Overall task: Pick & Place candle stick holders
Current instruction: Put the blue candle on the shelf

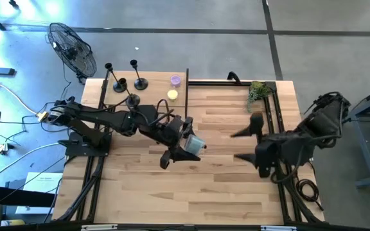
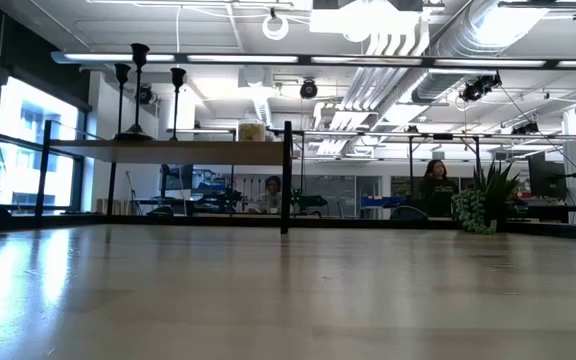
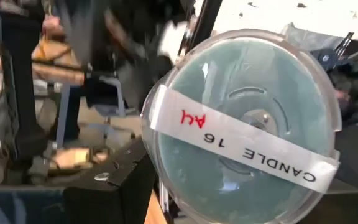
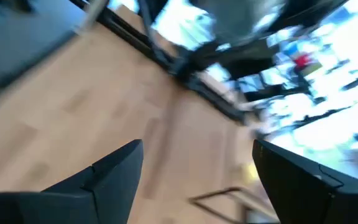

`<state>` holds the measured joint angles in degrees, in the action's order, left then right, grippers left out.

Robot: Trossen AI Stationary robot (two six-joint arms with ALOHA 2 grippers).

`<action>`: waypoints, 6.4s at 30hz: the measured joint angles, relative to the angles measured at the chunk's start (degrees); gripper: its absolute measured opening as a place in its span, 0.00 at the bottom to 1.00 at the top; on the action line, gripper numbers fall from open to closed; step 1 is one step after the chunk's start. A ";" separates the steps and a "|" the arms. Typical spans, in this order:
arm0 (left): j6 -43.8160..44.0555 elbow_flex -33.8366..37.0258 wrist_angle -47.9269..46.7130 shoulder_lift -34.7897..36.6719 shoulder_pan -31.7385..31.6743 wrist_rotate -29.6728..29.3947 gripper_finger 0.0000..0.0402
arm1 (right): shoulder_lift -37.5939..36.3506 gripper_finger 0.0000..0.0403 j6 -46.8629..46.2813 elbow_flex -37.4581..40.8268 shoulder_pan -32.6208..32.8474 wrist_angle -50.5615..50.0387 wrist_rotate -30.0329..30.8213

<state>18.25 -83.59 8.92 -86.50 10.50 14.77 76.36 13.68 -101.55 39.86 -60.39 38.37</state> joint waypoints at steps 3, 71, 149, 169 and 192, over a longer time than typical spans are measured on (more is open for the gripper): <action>0.35 0.00 -2.54 0.00 0.00 0.41 0.55 | 1.49 0.74 6.20 -3.47 -0.13 -0.99 5.02; -1.30 -0.01 -12.10 -0.02 0.02 9.61 0.55 | 12.02 0.64 33.32 -10.13 -7.54 6.76 0.39; -1.25 0.02 -16.50 -1.84 0.00 13.26 0.55 | 18.55 0.72 49.83 -10.13 -10.45 14.37 -8.26; 0.01 0.00 -16.54 -1.84 0.00 13.17 0.55 | 18.01 0.72 52.37 -10.13 -9.37 14.37 0.77; -16.37 -0.02 -19.31 -1.00 0.14 -12.01 0.52 | 3.85 0.72 28.61 -10.13 8.81 14.34 39.71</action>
<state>1.88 -83.61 -10.39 -87.50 10.65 2.76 80.21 42.29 -111.68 48.66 -46.05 78.08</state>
